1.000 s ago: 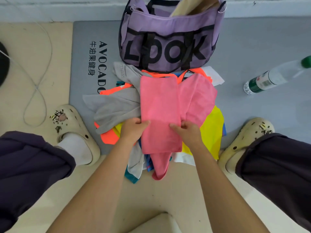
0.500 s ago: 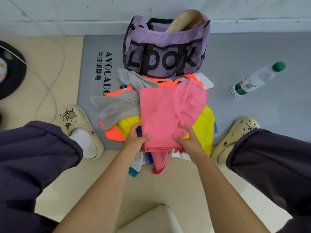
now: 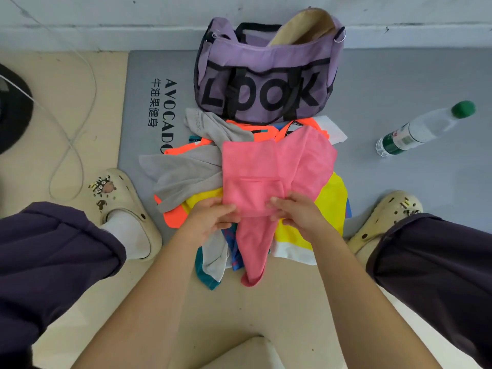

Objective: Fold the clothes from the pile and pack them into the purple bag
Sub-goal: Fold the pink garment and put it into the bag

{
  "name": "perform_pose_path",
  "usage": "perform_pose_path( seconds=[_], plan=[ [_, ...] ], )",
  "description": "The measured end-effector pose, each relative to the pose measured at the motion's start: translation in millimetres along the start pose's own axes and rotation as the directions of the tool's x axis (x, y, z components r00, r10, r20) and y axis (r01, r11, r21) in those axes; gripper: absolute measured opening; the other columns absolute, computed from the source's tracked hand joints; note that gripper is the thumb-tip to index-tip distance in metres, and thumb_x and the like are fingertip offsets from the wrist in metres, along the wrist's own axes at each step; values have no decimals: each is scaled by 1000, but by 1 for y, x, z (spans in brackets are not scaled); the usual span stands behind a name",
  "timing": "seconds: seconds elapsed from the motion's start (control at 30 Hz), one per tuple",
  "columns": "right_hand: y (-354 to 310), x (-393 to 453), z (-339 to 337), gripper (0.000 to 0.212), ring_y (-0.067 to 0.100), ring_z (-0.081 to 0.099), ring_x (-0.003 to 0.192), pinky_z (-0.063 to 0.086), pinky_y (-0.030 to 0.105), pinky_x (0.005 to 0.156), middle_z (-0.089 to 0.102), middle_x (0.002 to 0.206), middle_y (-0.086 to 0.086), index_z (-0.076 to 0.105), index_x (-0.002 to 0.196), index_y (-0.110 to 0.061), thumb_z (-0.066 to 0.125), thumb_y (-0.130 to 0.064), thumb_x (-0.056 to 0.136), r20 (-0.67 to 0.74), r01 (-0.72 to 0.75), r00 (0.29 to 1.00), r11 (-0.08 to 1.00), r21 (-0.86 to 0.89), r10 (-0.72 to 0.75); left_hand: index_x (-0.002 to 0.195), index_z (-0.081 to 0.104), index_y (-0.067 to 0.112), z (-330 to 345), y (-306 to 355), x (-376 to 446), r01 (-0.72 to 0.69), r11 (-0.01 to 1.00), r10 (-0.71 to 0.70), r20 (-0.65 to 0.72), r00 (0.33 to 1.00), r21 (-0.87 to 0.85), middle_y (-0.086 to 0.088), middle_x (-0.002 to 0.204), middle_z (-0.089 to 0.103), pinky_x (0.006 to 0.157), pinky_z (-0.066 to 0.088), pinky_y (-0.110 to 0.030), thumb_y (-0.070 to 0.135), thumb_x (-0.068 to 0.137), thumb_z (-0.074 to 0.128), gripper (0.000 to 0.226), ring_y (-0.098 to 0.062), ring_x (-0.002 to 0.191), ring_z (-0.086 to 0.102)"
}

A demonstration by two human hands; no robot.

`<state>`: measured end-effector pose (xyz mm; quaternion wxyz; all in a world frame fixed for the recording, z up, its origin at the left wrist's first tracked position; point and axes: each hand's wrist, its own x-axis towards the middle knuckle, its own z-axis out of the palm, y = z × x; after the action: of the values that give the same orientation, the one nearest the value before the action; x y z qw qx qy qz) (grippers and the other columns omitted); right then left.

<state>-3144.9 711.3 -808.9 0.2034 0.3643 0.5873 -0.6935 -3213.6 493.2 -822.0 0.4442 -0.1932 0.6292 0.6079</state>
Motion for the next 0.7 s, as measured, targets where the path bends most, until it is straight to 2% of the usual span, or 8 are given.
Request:
perform_pose_path(
  seconds=[0.07,0.17,0.3,0.37,0.43,0.5,0.6,0.7],
  plan=[
    [1,8,2,22,7,47,38,31,18,40,59,51,-3,56,70,-11,70,-12,87,-157,81,983,995,-65,-90,78,65,13,0,1,6,-4,992,29,-193,981,126,5,53,60,39,36,-18,26,85,75,18,-10,40,51],
    [6,14,-3,36,0,35,36,28,13,38,41,41,-13,52,56,-15,75,-9,83,-193,147,966,981,-124,-169,71,66,14,-11,-4,15,-18,958,77,-198,977,287,14,37,45,35,29,-14,28,82,78,21,0,31,36],
    [13,14,-9,39,1,30,41,25,16,42,38,52,-5,48,57,-14,80,-19,78,-134,112,976,927,-357,-170,78,69,20,-17,-8,15,3,914,60,-141,988,405,19,41,54,38,35,-11,27,78,81,14,5,36,47],
    [15,15,-4,42,-1,31,40,24,12,41,36,45,-15,50,49,-19,82,-22,76,-145,157,965,921,-357,-220,86,69,27,-11,-5,17,-81,930,139,-140,980,359,20,61,68,49,45,-10,31,75,84,19,8,55,61],
    [14,18,2,33,-2,32,44,28,14,44,38,46,-17,60,52,-21,84,-26,74,-159,219,944,912,-347,-288,95,71,20,-3,-2,20,-152,924,218,-156,963,350,6,79,73,62,53,-21,35,73,85,30,-5,71,67],
    [13,24,7,33,5,32,52,29,25,47,38,56,-11,58,61,-15,85,-30,72,-178,267,920,889,-371,-351,89,71,12,3,-1,24,-196,894,292,-193,937,402,-3,73,66,61,47,-32,36,76,82,30,-14,67,59],
    [16,34,6,45,5,24,51,22,30,50,26,56,-10,41,56,-17,76,-28,82,-221,272,893,860,-432,-393,74,68,15,0,-4,31,-228,866,355,-227,907,446,6,59,57,58,40,-30,34,84,74,22,-10,59,50],
    [22,38,3,38,7,28,52,24,31,55,31,56,-7,50,62,-4,69,-24,88,-246,226,893,848,-479,-377,78,71,19,-4,-9,34,-226,806,395,-212,894,548,12,66,63,61,44,-26,35,89,68,20,-9,66,57]
  ],
)
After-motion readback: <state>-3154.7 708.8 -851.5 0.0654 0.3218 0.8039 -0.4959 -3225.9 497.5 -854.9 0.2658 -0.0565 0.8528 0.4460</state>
